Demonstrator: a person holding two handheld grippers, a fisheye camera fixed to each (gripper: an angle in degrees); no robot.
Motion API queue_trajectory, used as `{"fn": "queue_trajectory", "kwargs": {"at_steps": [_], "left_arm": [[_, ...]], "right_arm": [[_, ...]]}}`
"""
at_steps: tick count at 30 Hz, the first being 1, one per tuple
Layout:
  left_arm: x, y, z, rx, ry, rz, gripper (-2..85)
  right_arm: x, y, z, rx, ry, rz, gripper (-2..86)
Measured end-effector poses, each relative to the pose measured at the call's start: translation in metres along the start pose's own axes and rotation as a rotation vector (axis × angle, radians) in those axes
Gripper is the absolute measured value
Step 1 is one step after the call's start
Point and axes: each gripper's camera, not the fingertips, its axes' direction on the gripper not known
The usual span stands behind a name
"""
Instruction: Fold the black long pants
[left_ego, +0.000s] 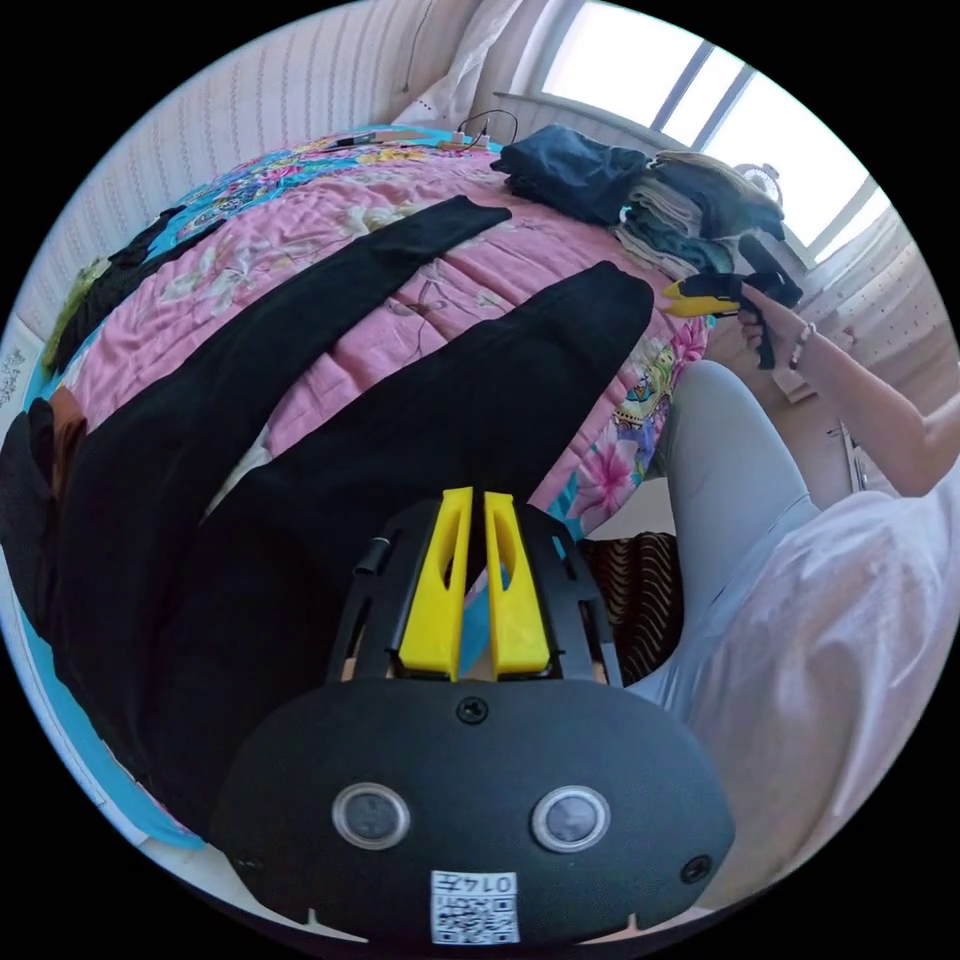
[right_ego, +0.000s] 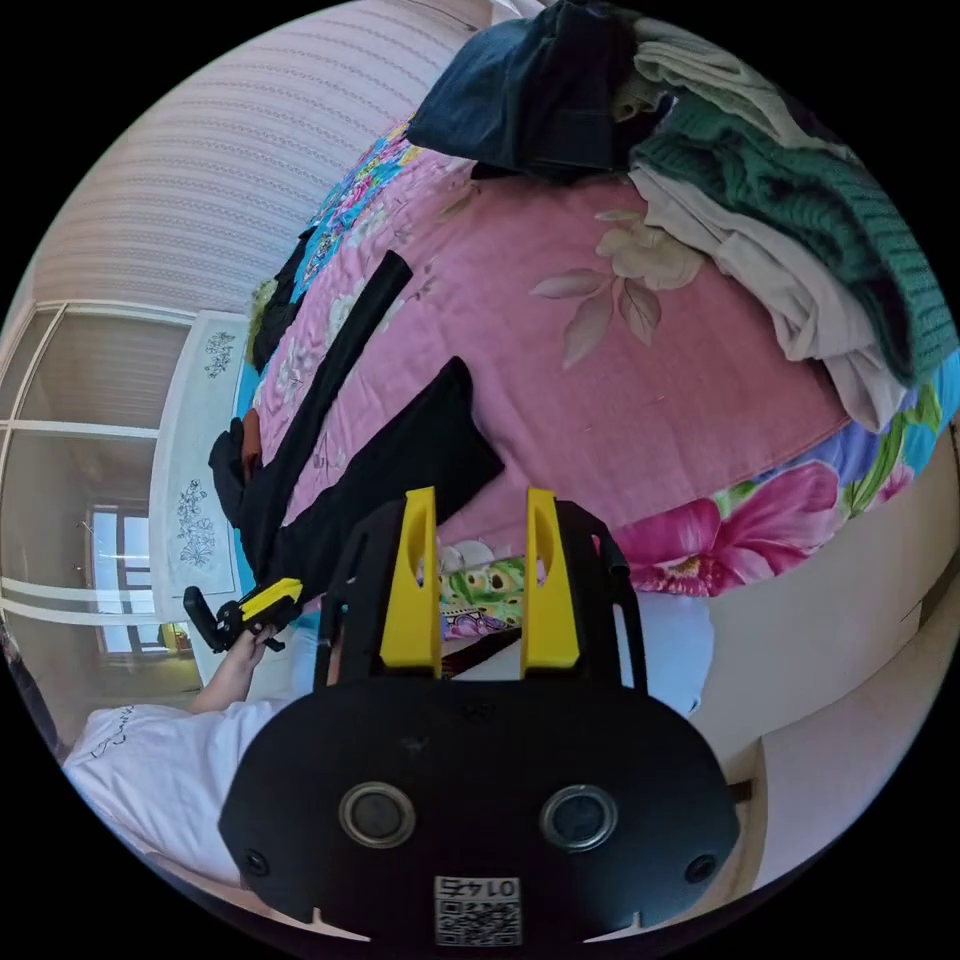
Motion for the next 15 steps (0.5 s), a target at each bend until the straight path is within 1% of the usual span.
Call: {"fn": "queue_trajectory", "kwargs": {"at_steps": [4, 7, 8, 10, 12, 15], "left_arm": [[-0.004, -0.009, 0.019, -0.075, -0.057, -0.019, 4.0], [-0.004, -0.011, 0.028, -0.077, -0.076, -0.023, 2.2], [-0.007, -0.011, 0.027, -0.078, -0.056, -0.04, 0.2], [-0.007, -0.011, 0.021, -0.07, -0.022, -0.045, -0.5], [-0.001, -0.011, 0.011, -0.024, -0.006, -0.007, -0.8], [0.014, -0.009, 0.005, -0.031, 0.016, 0.077, -0.9]], "right_arm": [[0.001, -0.006, 0.011, 0.077, -0.03, 0.01, 9.8], [-0.004, -0.014, 0.019, 0.029, -0.05, -0.025, 4.1], [-0.007, -0.014, 0.016, 0.039, -0.049, -0.044, 2.6], [-0.008, -0.012, 0.009, 0.038, -0.041, -0.073, 1.8], [-0.005, -0.007, -0.001, 0.028, -0.033, -0.099, 1.3], [0.009, 0.006, -0.012, 0.009, -0.026, -0.09, 1.2]]}}
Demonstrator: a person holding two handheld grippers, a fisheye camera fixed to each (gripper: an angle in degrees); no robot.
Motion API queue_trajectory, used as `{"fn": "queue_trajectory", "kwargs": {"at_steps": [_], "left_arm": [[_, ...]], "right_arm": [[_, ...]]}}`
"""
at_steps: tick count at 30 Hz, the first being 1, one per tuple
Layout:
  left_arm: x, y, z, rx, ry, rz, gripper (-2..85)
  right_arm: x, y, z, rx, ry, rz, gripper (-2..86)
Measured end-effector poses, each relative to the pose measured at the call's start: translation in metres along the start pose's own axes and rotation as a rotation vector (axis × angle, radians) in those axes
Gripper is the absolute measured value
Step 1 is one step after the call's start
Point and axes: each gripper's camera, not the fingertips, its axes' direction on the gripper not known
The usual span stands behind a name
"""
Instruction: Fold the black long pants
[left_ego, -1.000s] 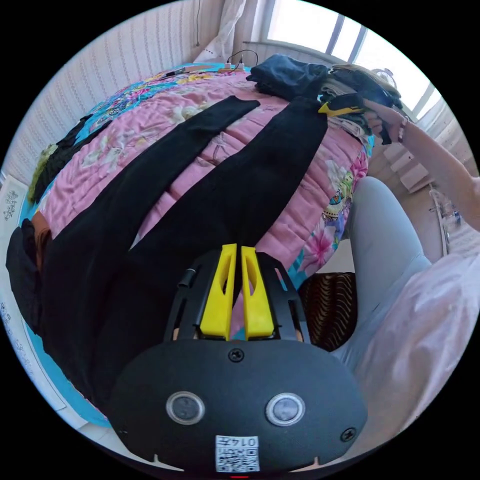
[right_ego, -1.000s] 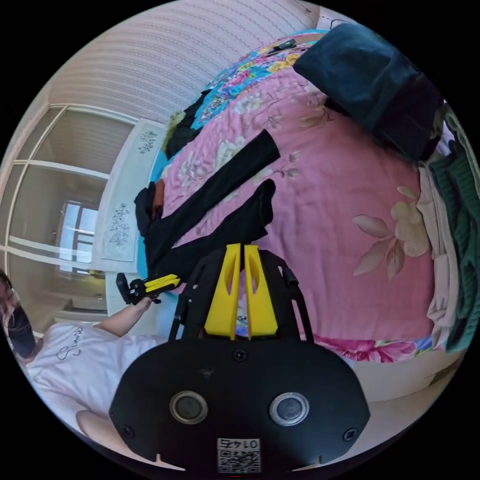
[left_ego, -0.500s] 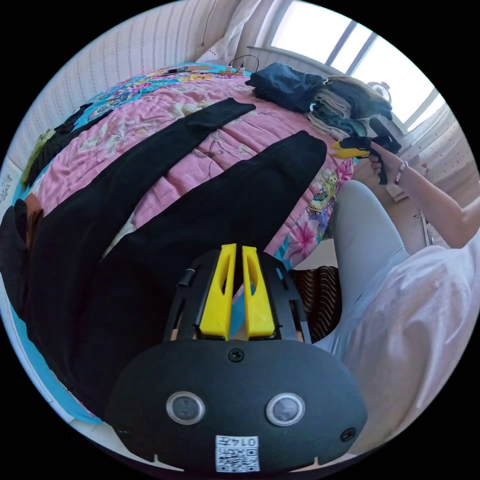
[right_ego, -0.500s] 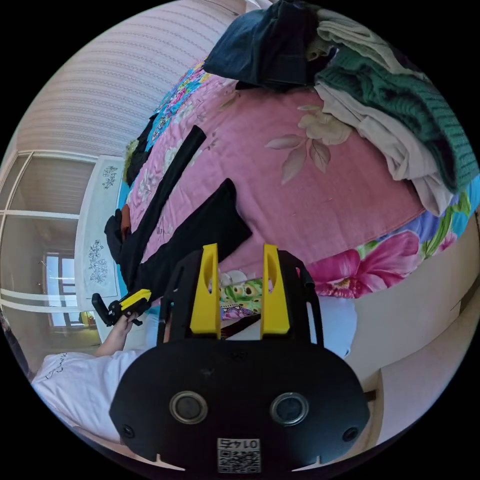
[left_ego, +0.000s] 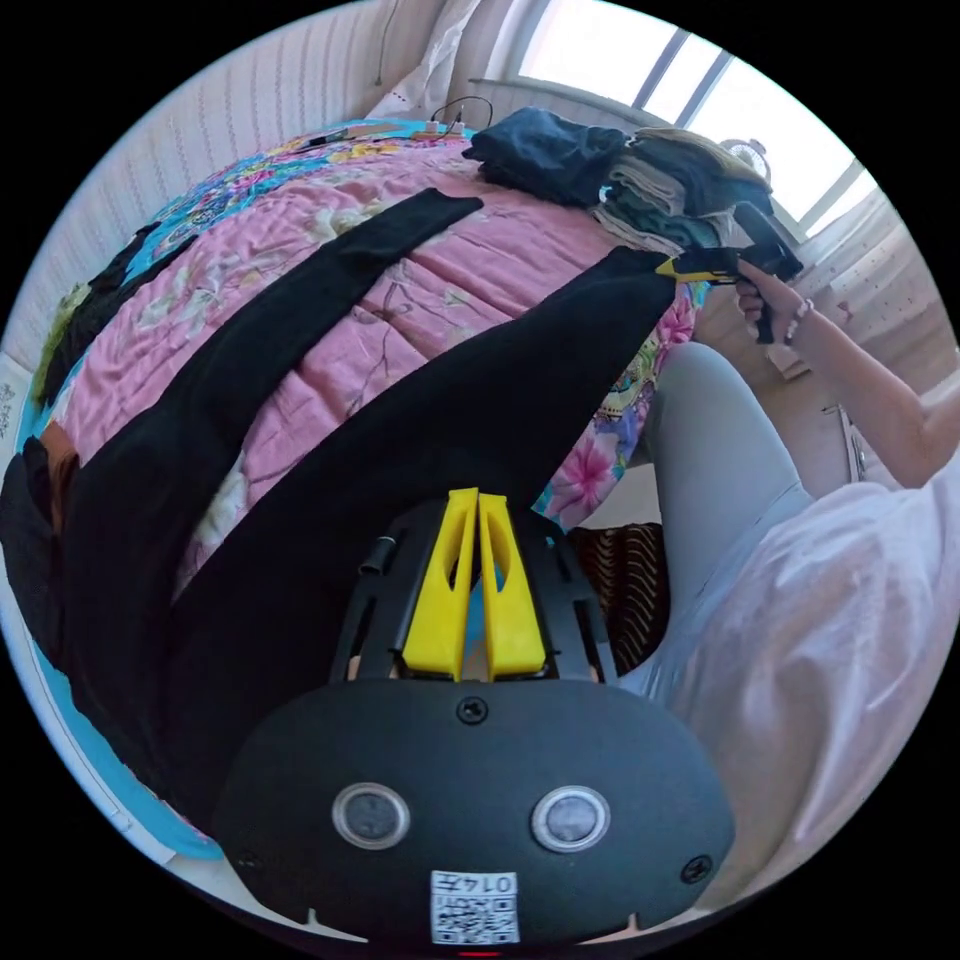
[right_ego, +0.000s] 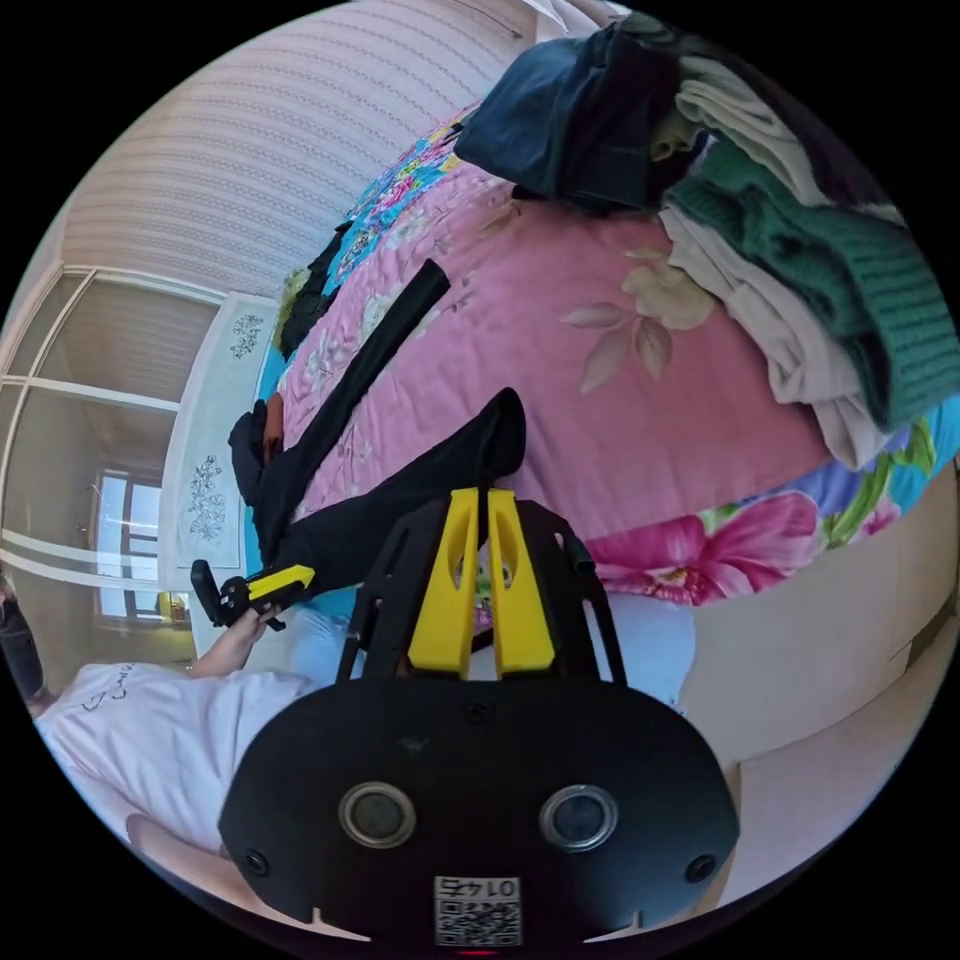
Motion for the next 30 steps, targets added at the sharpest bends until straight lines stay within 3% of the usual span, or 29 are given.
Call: {"fn": "queue_trajectory", "kwargs": {"at_steps": [4, 9, 16, 21, 25, 30], "left_arm": [[0.006, 0.009, 0.016, -0.005, 0.022, 0.022, -0.9], [-0.013, 0.026, -0.007, 0.085, 0.03, -0.058, -0.6], [-0.088, 0.047, -0.043, 0.196, -0.185, -0.261, 1.0], [-0.133, 0.048, -0.024, 0.171, -0.245, -0.349, 2.7], [-0.155, 0.055, 0.008, 0.082, -0.196, -0.367, 4.0], [-0.157, 0.078, -0.002, 0.132, -0.203, -0.35, 1.8]], "right_arm": [[0.019, 0.008, 0.011, -0.034, 0.076, 0.087, 3.3], [-0.008, -0.005, -0.012, 0.166, 0.28, 0.078, 4.8], [-0.074, -0.107, 0.051, 0.14, 0.088, -0.149, 9.0], [-0.084, -0.161, 0.114, 0.051, 0.061, -0.066, 11.7], [-0.076, -0.161, 0.131, 0.09, -0.005, 0.055, 4.2], [-0.079, -0.141, 0.096, 0.158, -0.098, -0.072, 1.1]]}}
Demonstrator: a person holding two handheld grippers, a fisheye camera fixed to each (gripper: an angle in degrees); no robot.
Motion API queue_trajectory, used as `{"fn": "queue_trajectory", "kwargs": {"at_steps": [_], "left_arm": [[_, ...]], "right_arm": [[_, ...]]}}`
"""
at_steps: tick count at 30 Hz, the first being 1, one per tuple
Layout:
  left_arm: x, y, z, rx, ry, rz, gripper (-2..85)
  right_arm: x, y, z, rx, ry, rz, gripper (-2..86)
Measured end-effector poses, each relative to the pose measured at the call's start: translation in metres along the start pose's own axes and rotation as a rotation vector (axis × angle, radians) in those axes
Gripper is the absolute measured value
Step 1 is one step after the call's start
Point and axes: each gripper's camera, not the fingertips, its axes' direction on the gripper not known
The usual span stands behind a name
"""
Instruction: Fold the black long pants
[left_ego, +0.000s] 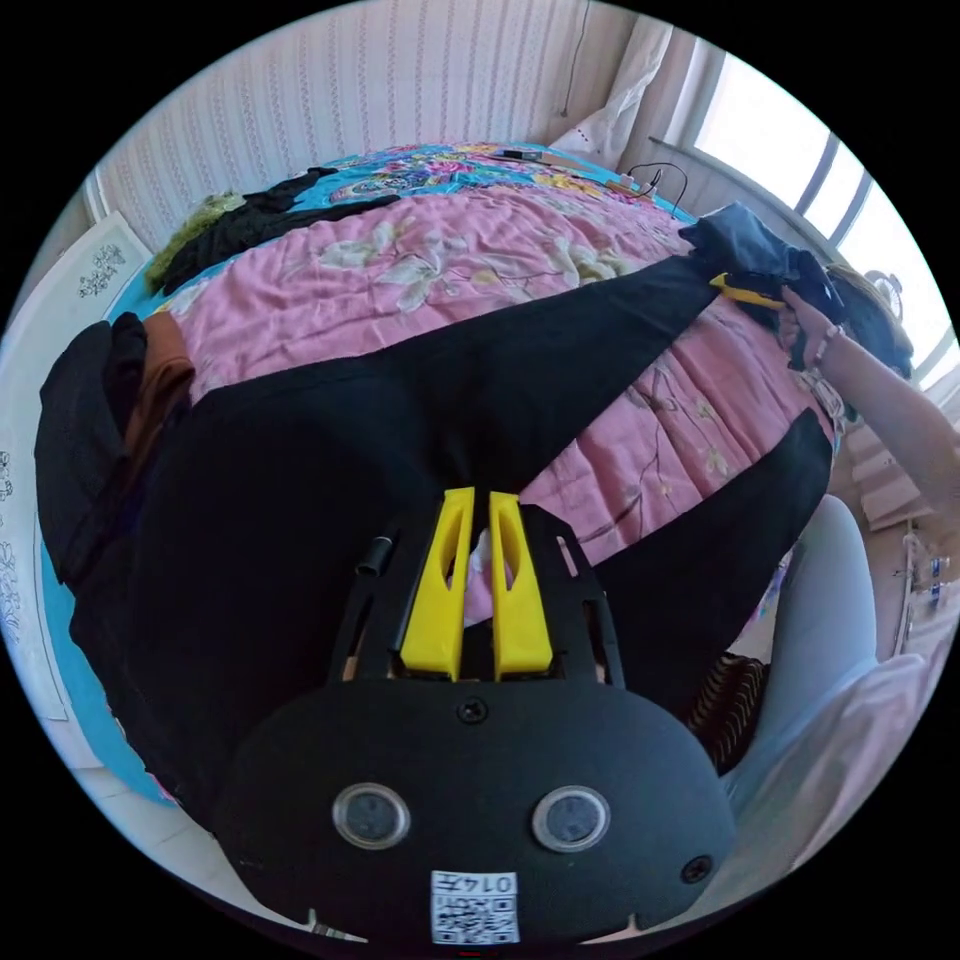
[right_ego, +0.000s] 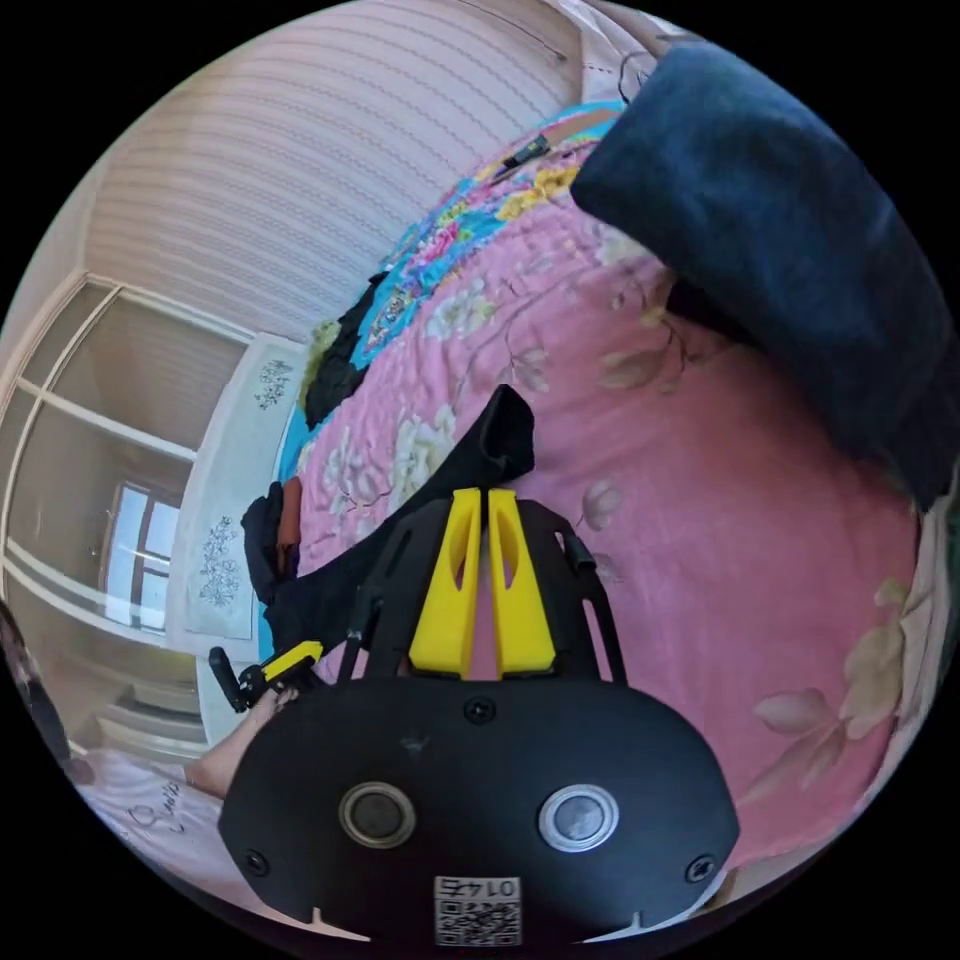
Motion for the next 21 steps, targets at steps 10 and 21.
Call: {"fn": "queue_trajectory", "kwargs": {"at_steps": [10, 21], "left_arm": [[-0.027, 0.053, 0.017, 0.046, 0.074, -0.017, -0.9], [-0.064, 0.158, -0.039, 0.085, 0.274, 0.061, -1.0]], "right_arm": [[0.024, 0.04, -0.006, -0.133, 0.168, 0.007, 1.8], [-0.003, 0.188, -0.098, 0.138, 0.318, 0.004, 0.1]]}}
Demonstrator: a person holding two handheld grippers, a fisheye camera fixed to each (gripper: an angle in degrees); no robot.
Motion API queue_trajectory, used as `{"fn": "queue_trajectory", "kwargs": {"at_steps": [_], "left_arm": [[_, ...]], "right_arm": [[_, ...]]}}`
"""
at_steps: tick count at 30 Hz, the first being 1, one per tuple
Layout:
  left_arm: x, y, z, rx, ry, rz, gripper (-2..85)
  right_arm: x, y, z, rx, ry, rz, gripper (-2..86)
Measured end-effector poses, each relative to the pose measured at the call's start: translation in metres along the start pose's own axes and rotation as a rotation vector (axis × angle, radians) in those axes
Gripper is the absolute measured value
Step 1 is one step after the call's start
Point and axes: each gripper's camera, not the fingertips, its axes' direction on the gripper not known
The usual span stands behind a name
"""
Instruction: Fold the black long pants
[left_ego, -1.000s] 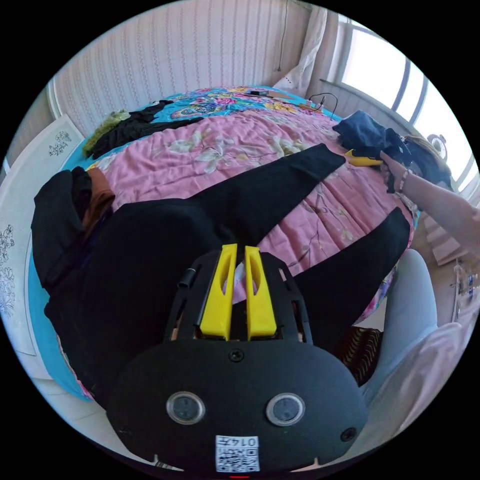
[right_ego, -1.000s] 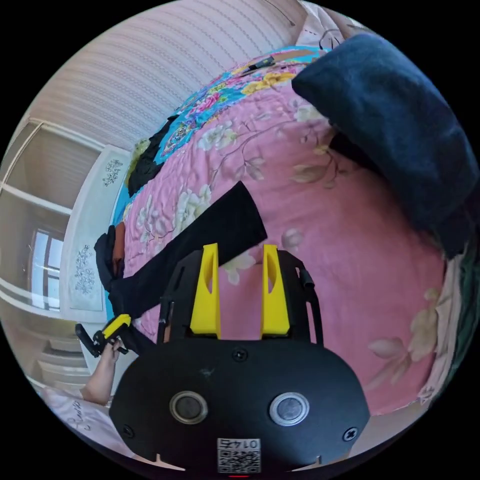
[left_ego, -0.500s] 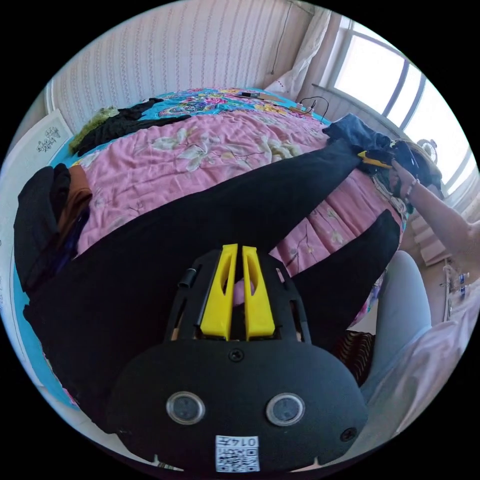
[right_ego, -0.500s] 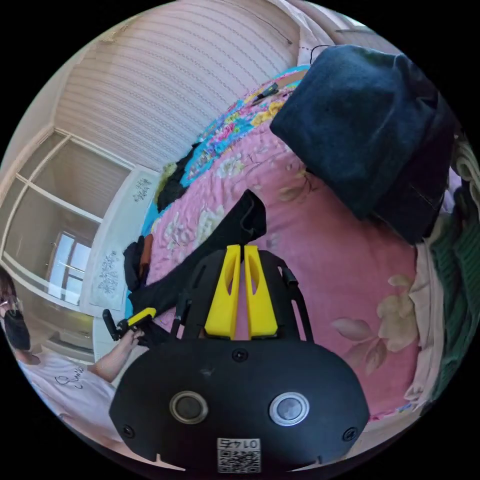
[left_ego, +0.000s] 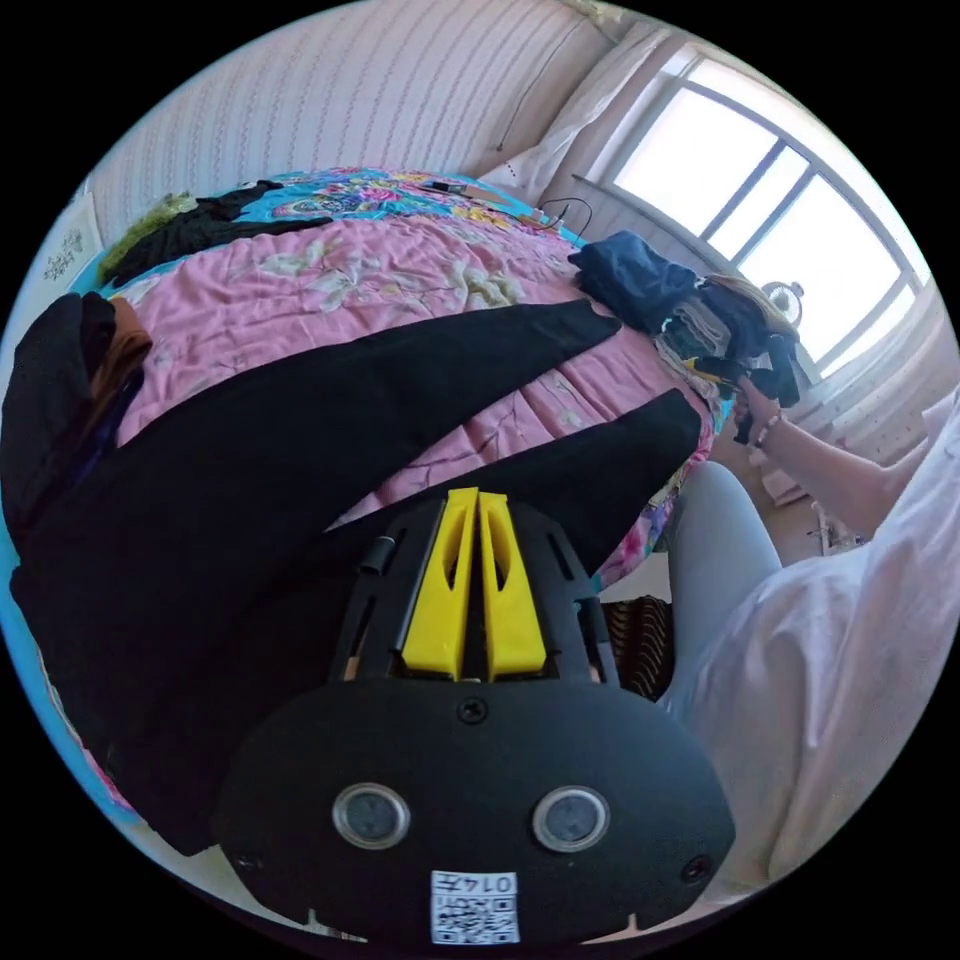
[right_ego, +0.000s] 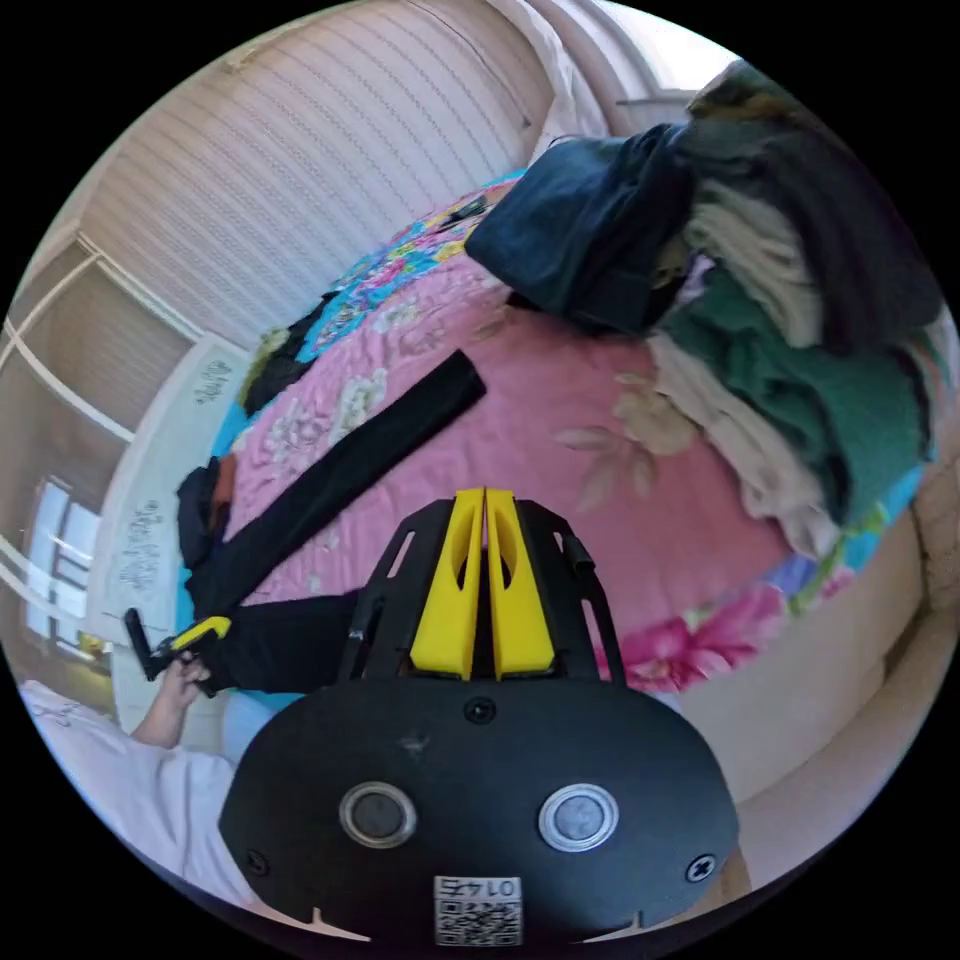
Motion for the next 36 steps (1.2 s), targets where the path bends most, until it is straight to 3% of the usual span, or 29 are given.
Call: {"fn": "queue_trajectory", "kwargs": {"at_steps": [1, 5, 8, 15, 19, 22, 24, 31, 36], "left_arm": [[0.002, 0.016, -0.009, 0.011, -0.044, 0.032, -0.9], [-0.01, 0.063, -0.041, 0.099, -0.195, 0.012, -0.9], [-0.037, 0.097, -0.065, 0.121, -0.234, -0.112, -0.9], [-0.12, 0.217, -0.118, 0.233, -0.187, -0.518, 1.1], [-0.168, 0.302, -0.142, 0.302, -0.12, -0.762, 4.2], [-0.189, 0.352, -0.156, 0.433, 0.02, -0.851, 4.0], [-0.198, 0.373, -0.16, 0.457, 0.015, -0.876, 3.9], [-0.249, 0.445, -0.169, 0.515, -0.071, -1.085, 5.7], [-0.287, 0.498, -0.169, 0.556, -0.094, -1.29, 8.8]], "right_arm": [[0.001, 0.019, -0.008, 0.003, 0.064, 0.015, 0.0], [0.023, 0.06, -0.011, -0.161, -0.079, 0.085, 0.5], [0.039, 0.076, -0.018, -0.09, -0.078, 0.161, 2.0], [0.064, 0.088, 0.004, -0.149, -0.127, 0.28, 11.4], [0.058, 0.086, 0.013, -0.167, -0.207, 0.249, 7.5], [0.041, 0.087, -0.012, 0.017, -0.227, 0.132, 4.5], [0.042, 0.089, -0.016, 0.047, -0.181, 0.143, 4.3], [0.084, 0.101, 0.008, -0.082, -0.104, 0.395, 9.7], [0.099, 0.097, 0.039, -0.21, -0.161, 0.441, 10.1]]}}
